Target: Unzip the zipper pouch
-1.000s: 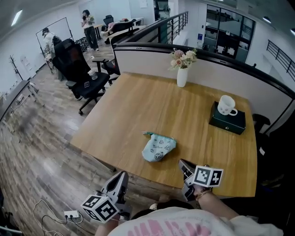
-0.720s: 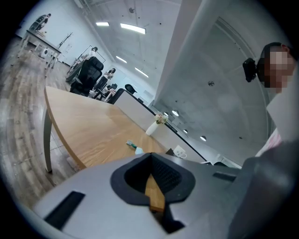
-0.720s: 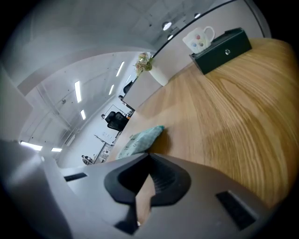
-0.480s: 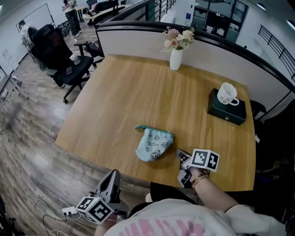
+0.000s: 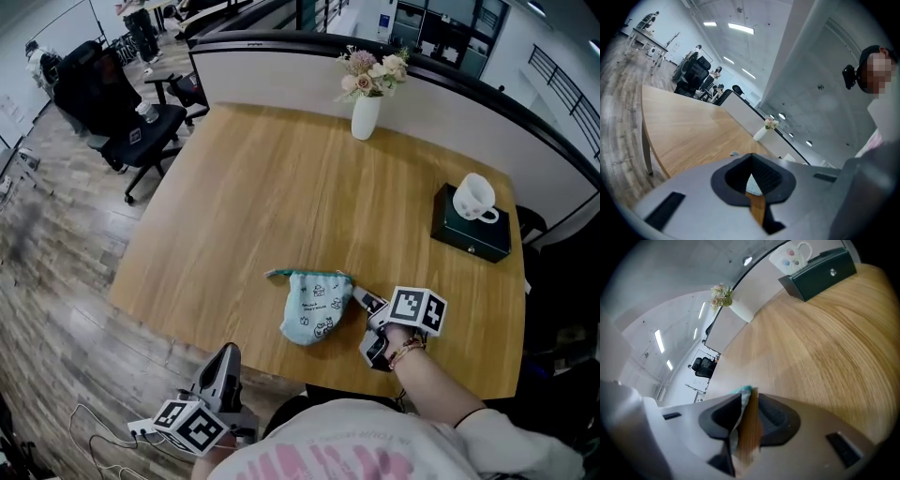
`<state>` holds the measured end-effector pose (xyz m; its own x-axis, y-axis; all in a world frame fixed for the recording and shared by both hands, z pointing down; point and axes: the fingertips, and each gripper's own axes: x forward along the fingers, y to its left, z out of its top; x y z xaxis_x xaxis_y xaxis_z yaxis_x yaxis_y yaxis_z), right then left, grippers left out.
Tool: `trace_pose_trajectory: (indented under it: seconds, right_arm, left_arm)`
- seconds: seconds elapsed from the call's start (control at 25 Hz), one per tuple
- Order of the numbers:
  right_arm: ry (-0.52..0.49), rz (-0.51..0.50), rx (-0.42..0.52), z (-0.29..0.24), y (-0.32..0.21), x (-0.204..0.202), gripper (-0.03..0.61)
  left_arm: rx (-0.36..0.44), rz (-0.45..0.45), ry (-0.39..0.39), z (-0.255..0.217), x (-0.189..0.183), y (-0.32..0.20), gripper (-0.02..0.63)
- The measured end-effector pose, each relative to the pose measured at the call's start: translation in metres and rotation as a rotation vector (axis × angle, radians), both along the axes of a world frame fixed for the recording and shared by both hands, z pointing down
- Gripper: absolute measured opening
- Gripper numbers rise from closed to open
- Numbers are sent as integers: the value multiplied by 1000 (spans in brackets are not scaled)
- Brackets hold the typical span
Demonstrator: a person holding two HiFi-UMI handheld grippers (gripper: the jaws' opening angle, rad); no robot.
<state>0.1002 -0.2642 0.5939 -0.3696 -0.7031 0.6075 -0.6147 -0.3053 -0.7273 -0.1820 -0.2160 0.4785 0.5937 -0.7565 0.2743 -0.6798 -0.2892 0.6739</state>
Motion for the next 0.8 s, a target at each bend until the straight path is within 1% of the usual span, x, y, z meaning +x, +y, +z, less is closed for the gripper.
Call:
trace_pose_trajectory:
  seconds: [0.16, 0.24, 0.32, 0.4, 0.48, 0.56, 0.64, 0.72, 0.8]
  right_arm:
    - [-22, -3, 10, -4, -15, -3, 135]
    - [-14, -29, -2, -2, -21, -7, 146]
    - [37, -82, -15, 1, -25, -13, 197]
    - [131, -147, -22, 4, -27, -16, 195]
    - [238, -209, -33, 6, -29, -18, 184]
    - [324, -254, -39, 8, -30, -19, 156]
    - [380, -277, -38, 9, -30, -19, 116]
    - [419, -304, -27, 10, -29, -18, 98]
    - [460, -351, -8, 11, -29, -17, 66]
  left_arm:
    - [-10, -5, 0, 3, 0, -8, 2]
    - [-17, -11, -4, 5, -1, -10, 2]
    - [-22, -16, -7, 6, -3, -12, 2]
    - [-26, -20, -8, 8, -3, -14, 2]
    - [-29, -22, -6, 10, -2, -15, 2]
    - [-31, -20, -4, 11, -1, -15, 2]
    - [-33, -17, -4, 11, 0, -13, 2]
    - [-35, -18, -2, 12, 0, -12, 2]
    - [-39, -19, 1, 13, 1, -9, 2]
